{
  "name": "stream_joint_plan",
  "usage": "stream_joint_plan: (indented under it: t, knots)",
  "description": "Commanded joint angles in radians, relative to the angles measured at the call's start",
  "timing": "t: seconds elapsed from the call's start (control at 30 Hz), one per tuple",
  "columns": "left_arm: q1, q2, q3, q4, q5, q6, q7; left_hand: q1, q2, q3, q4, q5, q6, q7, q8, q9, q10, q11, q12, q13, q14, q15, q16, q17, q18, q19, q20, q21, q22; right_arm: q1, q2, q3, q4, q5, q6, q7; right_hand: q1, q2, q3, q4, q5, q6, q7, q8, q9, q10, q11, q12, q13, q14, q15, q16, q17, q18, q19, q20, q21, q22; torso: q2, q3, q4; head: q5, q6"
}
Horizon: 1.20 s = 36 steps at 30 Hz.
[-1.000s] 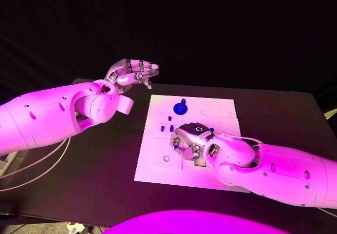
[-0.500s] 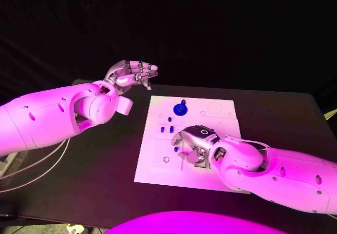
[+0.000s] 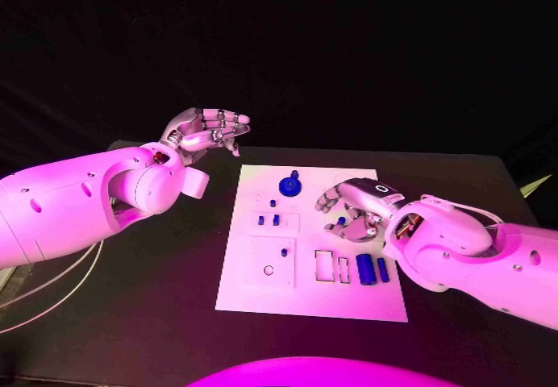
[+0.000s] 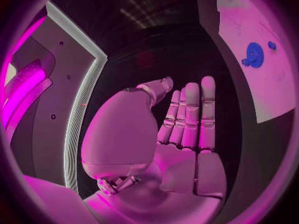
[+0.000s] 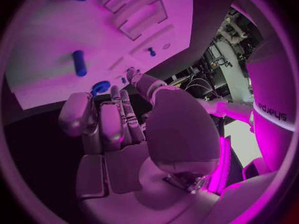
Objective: Assemble the parts on the task board
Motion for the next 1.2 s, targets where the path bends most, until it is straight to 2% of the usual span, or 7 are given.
stream_joint_plan:
  t: [0.03, 0.2, 0.37, 0.4, 0.57, 0.87, 1.2]
  knots:
    - [0.0, 0.003, 0.0, 0.0, 0.008, 0.023, 0.011, 0.001, 0.006, -0.005, -0.003, 0.0, -0.005, 0.006, -0.003, -0.002, -0.001, 0.003, -0.005, -0.001, -0.006, 0.003, -0.004, -0.002, 0.016, 0.007, -0.003, -0.006, -0.001, 0.02, -0.027, 0.0, -0.014, 0.066, 0.031, 0.016, -0.022, -0.005, -0.034, 0.011, -0.011, -0.027, 0.008, -0.014, -0.005, -0.006, 0.007, 0.005, -0.003, 0.012, 0.001, 0.006, -0.001, 0.002, 0.008, 0.001, -0.007, -0.005, -0.001, -0.0025, -0.0034, -0.01, 0.009]
    - [-0.001, 0.003, -0.002, -0.003, 0.009, 0.029, 0.014, 0.001, 0.006, -0.005, -0.003, 0.0, -0.005, 0.006, -0.003, -0.002, -0.001, 0.003, -0.005, -0.001, -0.006, 0.003, -0.004, -0.002, 0.016, 0.007, -0.003, -0.006, -0.001, 0.041, -0.061, 0.001, -0.05, 0.044, 0.079, 0.018, 0.072, 0.043, -0.32, 0.091, -0.032, -0.083, 0.021, -0.052, -0.017, -0.059, 0.016, 0.015, -0.006, 0.008, 0.009, 0.014, -0.012, 0.012, 0.002, 0.009, -0.067, -0.055, 0.0, 0.0, -0.0025, -0.013, 0.015]
    - [-0.002, 0.002, -0.003, -0.002, 0.01, 0.032, 0.015, 0.001, 0.005, -0.007, -0.003, 0.0, -0.005, 0.006, -0.003, -0.002, -0.001, 0.003, -0.005, -0.001, -0.007, 0.003, -0.004, -0.002, 0.015, 0.007, -0.002, -0.007, -0.002, 0.045, -0.062, 0.001, -0.073, 0.009, 0.118, 0.012, 0.14, 0.018, -0.437, 0.214, -0.044, -0.112, 0.032, -0.075, -0.031, -0.078, 0.028, 0.018, -0.007, 0.006, 0.018, 0.019, -0.018, 0.016, 0.001, 0.014, -0.096, -0.078, -0.001, 0.001, -0.0009, -0.015, 0.017]
    - [-0.002, 0.002, -0.003, -0.002, 0.01, 0.032, 0.016, 0.001, 0.005, -0.007, -0.003, 0.0, -0.005, 0.006, -0.003, -0.002, -0.001, 0.003, -0.005, -0.001, -0.007, 0.003, -0.004, -0.002, 0.015, 0.007, -0.002, -0.007, -0.002, 0.044, -0.061, 0.0, -0.076, 0.005, 0.126, 0.011, 0.202, 0.0, -0.479, 0.335, -0.043, -0.131, 0.038, -0.08, -0.04, -0.092, 0.032, 0.017, -0.007, 0.003, 0.024, 0.021, -0.025, 0.019, 0.0, 0.016, -0.117, -0.094, -0.001, 0.0003, -0.0007, -0.014, 0.017]
    - [-0.002, 0.0, -0.004, -0.002, 0.01, 0.032, 0.015, 0.001, 0.005, -0.007, -0.003, 0.0, -0.005, 0.006, -0.003, -0.002, -0.001, 0.003, -0.005, -0.001, -0.007, 0.003, -0.004, -0.002, 0.015, 0.007, -0.002, -0.007, -0.002, 0.036, -0.047, -0.002, -0.09, -0.007, 0.138, 0.012, 0.209, -0.003, -0.498, 0.341, -0.044, -0.118, 0.04, -0.075, -0.037, -0.084, 0.035, 0.023, -0.005, 0.002, 0.024, 0.022, -0.027, 0.02, -0.001, 0.018, -0.124, -0.1, 0.0, 0.0002, -0.0009, -0.012, 0.017]
    - [-0.003, -0.001, -0.006, -0.004, 0.011, 0.031, 0.014, 0.001, 0.005, -0.008, -0.002, 0.0, -0.005, 0.006, -0.003, -0.002, 0.0, 0.003, -0.005, -0.001, -0.007, 0.003, -0.005, -0.002, 0.015, 0.007, -0.002, -0.007, -0.003, 0.014, -0.012, -0.005, -0.11, -0.001, 0.129, 0.019, 0.234, 0.07, -0.448, 0.332, -0.045, -0.003, 0.007, -0.024, -0.02, 0.072, -0.001, 0.091, 0.014, 0.012, -0.005, 0.051, 0.013, 0.007, 0.034, -0.002, -0.058, -0.038, 0.0, -0.0004, -0.0012, -0.011, 0.018]
    - [-0.003, -0.002, -0.006, -0.003, 0.011, 0.029, 0.012, 0.001, 0.005, -0.008, -0.002, 0.0, -0.005, 0.006, -0.003, -0.002, 0.0, 0.003, -0.005, -0.001, -0.007, 0.003, -0.005, -0.002, 0.015, 0.007, -0.002, -0.007, -0.003, -0.002, 0.015, -0.007, -0.132, 0.007, 0.145, 0.019, 0.254, 0.103, -0.4, 0.331, -0.044, 0.067, -0.015, -0.003, -0.02, 0.092, -0.015, 0.041, -0.002, 0.01, -0.015, 0.044, -0.004, 0.004, 0.039, -0.012, -0.048, -0.026, 0.0, -0.0013, -0.0015, -0.012, 0.015]
